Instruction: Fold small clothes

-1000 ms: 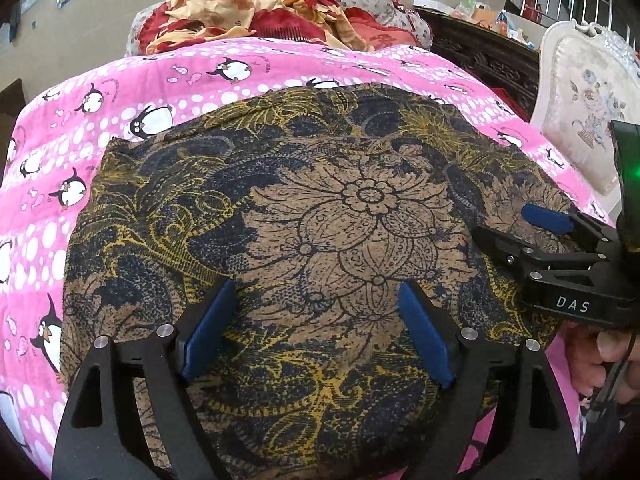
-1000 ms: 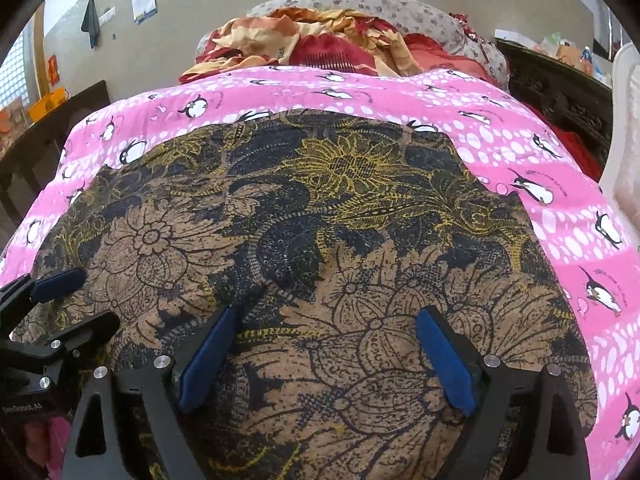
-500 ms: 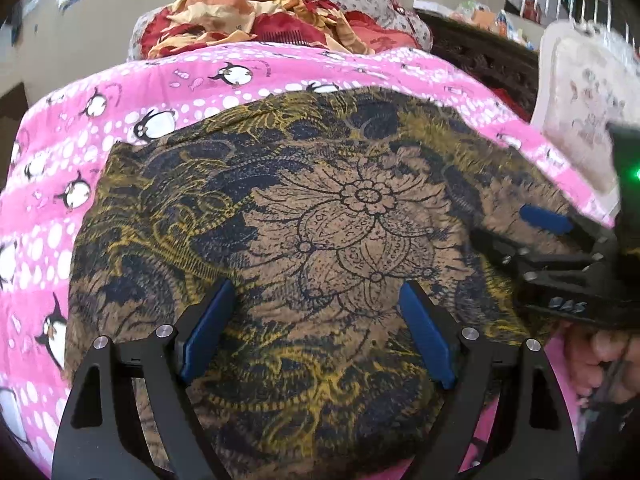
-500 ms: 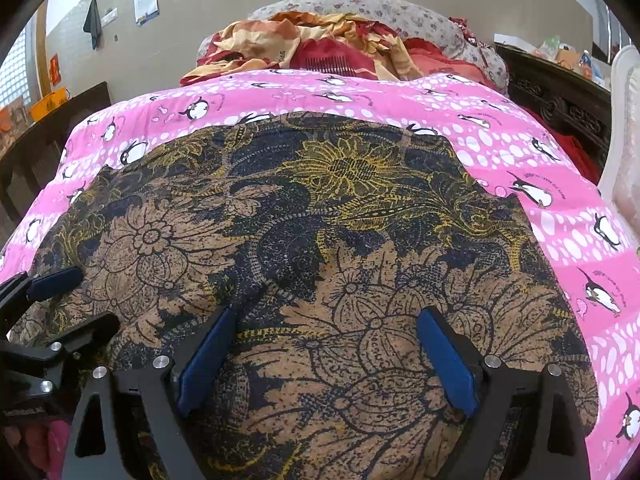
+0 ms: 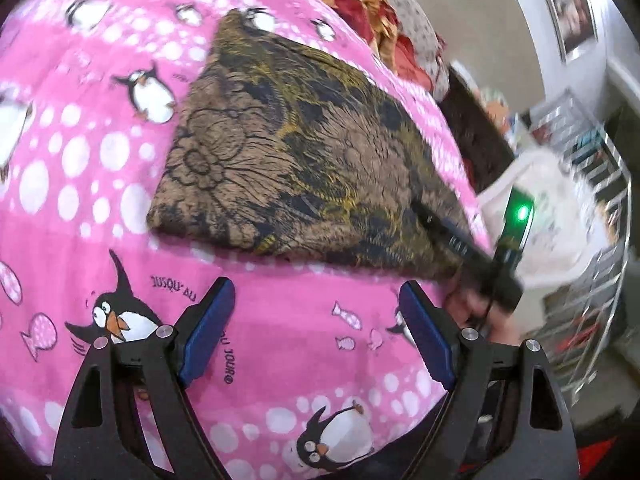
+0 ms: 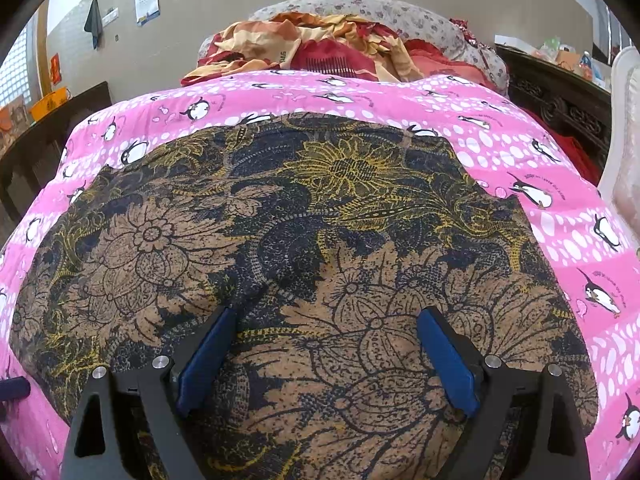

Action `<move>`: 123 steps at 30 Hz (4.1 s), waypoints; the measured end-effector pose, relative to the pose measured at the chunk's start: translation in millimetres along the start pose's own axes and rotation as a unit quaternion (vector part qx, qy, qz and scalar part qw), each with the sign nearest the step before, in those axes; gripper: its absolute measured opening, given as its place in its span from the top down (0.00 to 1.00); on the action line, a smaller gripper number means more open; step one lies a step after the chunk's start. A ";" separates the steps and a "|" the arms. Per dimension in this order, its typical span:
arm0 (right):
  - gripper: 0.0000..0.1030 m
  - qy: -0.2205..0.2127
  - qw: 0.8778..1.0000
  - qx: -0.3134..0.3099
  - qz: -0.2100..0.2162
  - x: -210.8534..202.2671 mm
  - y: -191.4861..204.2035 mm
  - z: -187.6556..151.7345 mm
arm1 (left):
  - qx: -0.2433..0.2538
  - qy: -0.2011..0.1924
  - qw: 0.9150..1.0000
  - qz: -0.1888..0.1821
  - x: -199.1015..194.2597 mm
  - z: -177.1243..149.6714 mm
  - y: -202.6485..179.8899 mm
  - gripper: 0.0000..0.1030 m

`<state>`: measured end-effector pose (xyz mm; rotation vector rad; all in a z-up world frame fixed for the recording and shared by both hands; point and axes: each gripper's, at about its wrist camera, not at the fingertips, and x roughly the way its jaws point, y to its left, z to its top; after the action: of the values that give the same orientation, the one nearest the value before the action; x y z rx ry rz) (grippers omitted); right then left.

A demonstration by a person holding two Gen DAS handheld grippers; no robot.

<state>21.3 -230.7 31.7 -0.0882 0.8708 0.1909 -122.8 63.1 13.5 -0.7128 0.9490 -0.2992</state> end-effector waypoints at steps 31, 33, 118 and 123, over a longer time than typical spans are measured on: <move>0.09 -0.001 1.000 -0.003 -0.001 1.6 1.4 0.4 | -0.171 -0.065 0.983 -0.004 10.6 44.8 58.7 0.85; 0.09 -0.001 1.000 -0.003 -0.001 1.6 1.9 0.3 | -0.170 -0.067 0.983 0.001 8.6 42.8 57.5 0.87; 0.96 0.282 0.933 -0.028 0.222 98.4 -82.1 227.7 | 0.423 -0.123 0.898 0.001 94.9 16.5 -265.8 0.96; 0.96 0.287 0.930 -0.006 0.230 107.3 -121.3 201.0 | 0.453 -0.083 0.888 -0.009 127.9 -9.3 -291.2 0.96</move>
<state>264.2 -304.4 78.3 0.0558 1.4710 0.6319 -38.6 -222.9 124.7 0.1197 0.5367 -0.6304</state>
